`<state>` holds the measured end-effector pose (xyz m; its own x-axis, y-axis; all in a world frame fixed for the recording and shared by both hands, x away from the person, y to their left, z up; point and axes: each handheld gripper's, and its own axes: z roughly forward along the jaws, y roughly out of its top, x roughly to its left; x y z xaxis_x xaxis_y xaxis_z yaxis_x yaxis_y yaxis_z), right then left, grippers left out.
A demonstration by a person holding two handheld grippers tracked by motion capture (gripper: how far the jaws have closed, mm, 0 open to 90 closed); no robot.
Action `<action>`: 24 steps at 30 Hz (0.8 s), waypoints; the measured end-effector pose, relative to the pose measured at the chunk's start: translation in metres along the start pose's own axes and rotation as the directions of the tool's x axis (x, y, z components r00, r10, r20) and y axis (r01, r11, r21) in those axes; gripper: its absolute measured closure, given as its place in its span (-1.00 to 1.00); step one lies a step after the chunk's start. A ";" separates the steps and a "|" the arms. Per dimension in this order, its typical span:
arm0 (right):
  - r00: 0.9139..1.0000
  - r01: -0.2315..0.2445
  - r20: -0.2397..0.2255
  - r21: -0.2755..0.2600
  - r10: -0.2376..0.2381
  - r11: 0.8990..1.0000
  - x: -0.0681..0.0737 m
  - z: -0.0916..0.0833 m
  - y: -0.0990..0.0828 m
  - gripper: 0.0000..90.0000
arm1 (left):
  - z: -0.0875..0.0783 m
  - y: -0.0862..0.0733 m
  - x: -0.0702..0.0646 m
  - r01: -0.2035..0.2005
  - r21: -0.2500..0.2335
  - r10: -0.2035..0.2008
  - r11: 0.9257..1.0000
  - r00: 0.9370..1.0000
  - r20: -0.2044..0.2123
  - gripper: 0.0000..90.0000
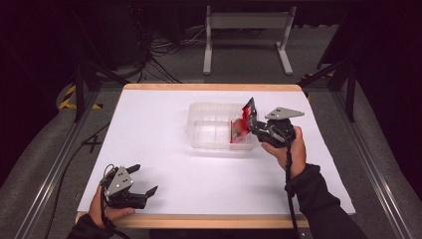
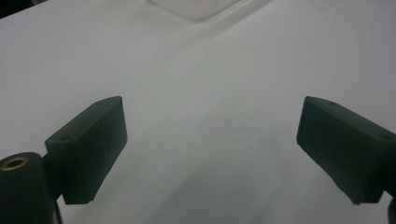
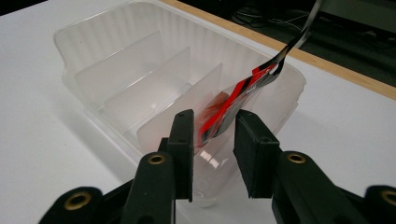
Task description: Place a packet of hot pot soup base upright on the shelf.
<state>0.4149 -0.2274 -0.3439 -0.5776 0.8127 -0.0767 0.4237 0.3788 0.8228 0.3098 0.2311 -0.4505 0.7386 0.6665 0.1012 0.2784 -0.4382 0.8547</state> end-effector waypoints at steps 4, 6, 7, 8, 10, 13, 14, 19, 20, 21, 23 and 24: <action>1.000 0.011 -0.007 -0.006 -0.011 1.000 -0.001 -0.003 0.000 0.53 | 0.000 0.000 0.000 0.002 0.003 -0.002 1.000 1.000 -0.003 -0.79; 1.000 0.025 -0.009 -0.005 -0.025 1.000 -0.002 -0.004 0.000 0.54 | 0.000 0.000 0.000 0.001 0.003 -0.001 1.000 1.000 -0.003 -0.80; 0.999 0.031 -0.014 -0.004 -0.031 1.000 -0.002 -0.005 0.000 0.54 | 0.000 0.000 0.000 0.002 0.003 -0.002 1.000 1.000 -0.002 -0.79; 0.999 0.041 -0.014 -0.005 -0.041 0.999 -0.002 -0.007 0.000 0.55 | 0.000 0.000 0.000 0.001 0.004 -0.001 1.000 1.000 -0.001 -0.79; 0.998 0.056 -0.017 -0.001 -0.056 0.998 -0.002 -0.009 0.000 0.55 | 0.000 0.000 0.000 0.001 0.002 -0.001 1.000 1.000 0.002 -0.79; 0.997 0.067 -0.022 -0.001 -0.067 0.998 -0.002 -0.010 0.000 0.54 | 0.000 0.000 0.000 0.001 0.001 -0.001 1.000 1.000 0.001 -0.79; 0.997 0.071 -0.025 0.001 -0.071 0.997 -0.002 -0.011 -0.001 0.54 | 0.000 0.000 0.000 0.002 0.003 -0.002 1.000 1.000 0.000 -0.79; 0.995 0.092 -0.028 0.006 -0.092 0.996 -0.003 -0.015 -0.002 0.54 | 0.000 0.000 0.000 0.005 0.005 -0.005 1.000 1.000 0.001 -0.79; 0.995 0.092 -0.028 0.005 -0.092 0.996 -0.003 -0.016 -0.002 0.54 | 0.000 0.000 0.000 0.004 0.006 -0.004 1.000 1.000 0.001 -0.79; 0.995 0.100 -0.027 0.005 -0.100 0.995 -0.004 -0.018 -0.004 0.54 | 0.000 0.000 0.000 0.004 0.008 -0.004 1.000 1.000 0.001 -0.79; 0.994 0.103 -0.029 0.005 -0.102 0.995 -0.004 -0.018 -0.004 0.53 | 0.000 0.000 0.000 0.005 0.009 -0.005 1.000 1.000 0.001 -0.79; 0.994 0.108 -0.029 0.008 -0.107 0.994 -0.004 -0.019 -0.005 0.52 | 0.000 0.000 0.000 0.006 0.008 -0.006 1.000 1.000 0.000 -0.79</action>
<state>0.4016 -0.2415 -0.3370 -0.6397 0.7542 -0.1483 0.3645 0.4675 0.8053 0.3100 0.2314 -0.4506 0.7371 0.6689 0.0961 0.2878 -0.4394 0.8509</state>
